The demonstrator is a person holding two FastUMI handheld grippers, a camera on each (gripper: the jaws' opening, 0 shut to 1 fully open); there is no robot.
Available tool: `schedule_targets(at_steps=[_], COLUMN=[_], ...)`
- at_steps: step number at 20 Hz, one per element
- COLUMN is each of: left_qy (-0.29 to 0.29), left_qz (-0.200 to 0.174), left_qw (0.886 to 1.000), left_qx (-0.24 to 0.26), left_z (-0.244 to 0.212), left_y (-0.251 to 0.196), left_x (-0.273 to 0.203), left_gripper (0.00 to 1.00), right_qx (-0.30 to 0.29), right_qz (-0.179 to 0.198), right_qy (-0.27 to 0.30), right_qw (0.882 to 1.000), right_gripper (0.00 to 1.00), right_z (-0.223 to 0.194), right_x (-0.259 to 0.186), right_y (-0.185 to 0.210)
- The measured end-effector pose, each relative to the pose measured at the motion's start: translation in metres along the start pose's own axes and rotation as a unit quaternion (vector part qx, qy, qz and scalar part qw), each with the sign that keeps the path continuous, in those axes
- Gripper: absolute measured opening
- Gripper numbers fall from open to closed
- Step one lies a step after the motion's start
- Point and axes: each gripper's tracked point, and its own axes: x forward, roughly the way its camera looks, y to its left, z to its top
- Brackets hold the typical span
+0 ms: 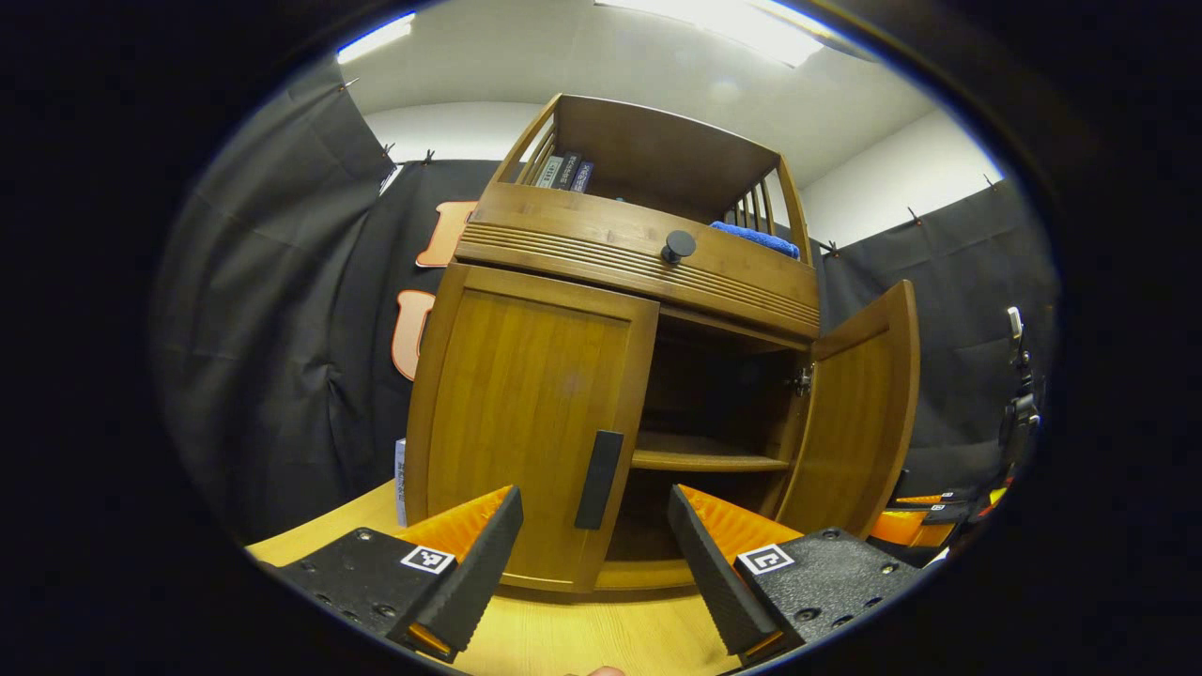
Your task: Open the right door of the double-door shoe cabinet with the right hand, and open the left door with the left hand.
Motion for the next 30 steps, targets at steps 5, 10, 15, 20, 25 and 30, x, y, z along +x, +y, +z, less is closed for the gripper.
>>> schedule_targets(at_steps=[5,10,15,20,25,30], left_qy=[0.004,0.005,0.009,0.007,0.012,0.008], left_qz=[-0.017,-0.025,-0.02,-0.007,-0.004,0.002], left_qw=[1.0,1.0,1.0,1.0,1.0,1.0], left_qx=[-0.002,0.0,0.0,0.0,-0.005,0.007], left_z=[-0.005,-0.009,-0.011,-0.009,-0.011,-0.01], left_y=[-0.013,-0.019,-0.014,-0.005,0.0,0.001], left_x=[0.012,0.013,0.012,0.013,0.013,0.007], left_gripper=[0.92,0.92,0.96,0.91,0.91,0.91], right_qx=[-0.007,-0.009,0.031,0.033,0.031,0.036], right_qz=[-0.031,-0.064,-0.046,-0.007,0.031,0.048], right_qy=[0.002,-0.006,-0.01,-0.011,-0.006,-0.006], right_qw=[0.999,0.998,0.998,0.999,0.999,0.998], right_gripper=[0.33,0.16,0.27,0.14,0.01,0.19], right_z=[-0.006,-0.007,-0.006,-0.005,-0.007,-0.006], right_x=[-0.002,-0.007,-0.01,-0.01,-0.008,-0.005], right_y=[-0.023,-0.057,-0.088,-0.109,-0.126,-0.141])
